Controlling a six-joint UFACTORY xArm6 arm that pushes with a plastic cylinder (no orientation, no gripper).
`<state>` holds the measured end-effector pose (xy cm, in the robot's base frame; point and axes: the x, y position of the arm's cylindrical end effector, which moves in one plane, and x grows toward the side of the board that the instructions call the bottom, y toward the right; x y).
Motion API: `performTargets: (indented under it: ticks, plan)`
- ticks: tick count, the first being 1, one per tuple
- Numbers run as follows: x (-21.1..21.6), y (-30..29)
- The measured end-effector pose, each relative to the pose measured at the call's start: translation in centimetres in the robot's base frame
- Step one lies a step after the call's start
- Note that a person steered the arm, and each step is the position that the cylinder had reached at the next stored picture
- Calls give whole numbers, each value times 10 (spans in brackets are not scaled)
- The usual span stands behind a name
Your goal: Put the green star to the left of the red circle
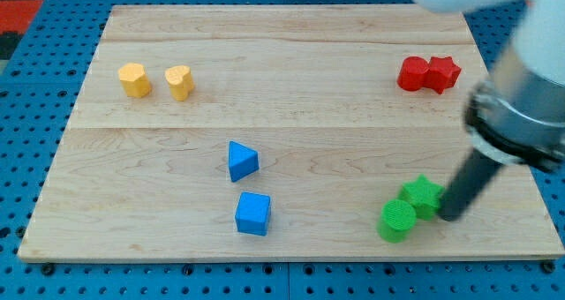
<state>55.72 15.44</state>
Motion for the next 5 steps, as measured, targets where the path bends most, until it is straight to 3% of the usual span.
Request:
performTargets:
  ticks: [1, 2, 3, 4, 5]
  plan:
    - [-66, -45]
    - [-78, -96]
    - [-69, -18]
    - [-13, -63]
    - [-27, -133]
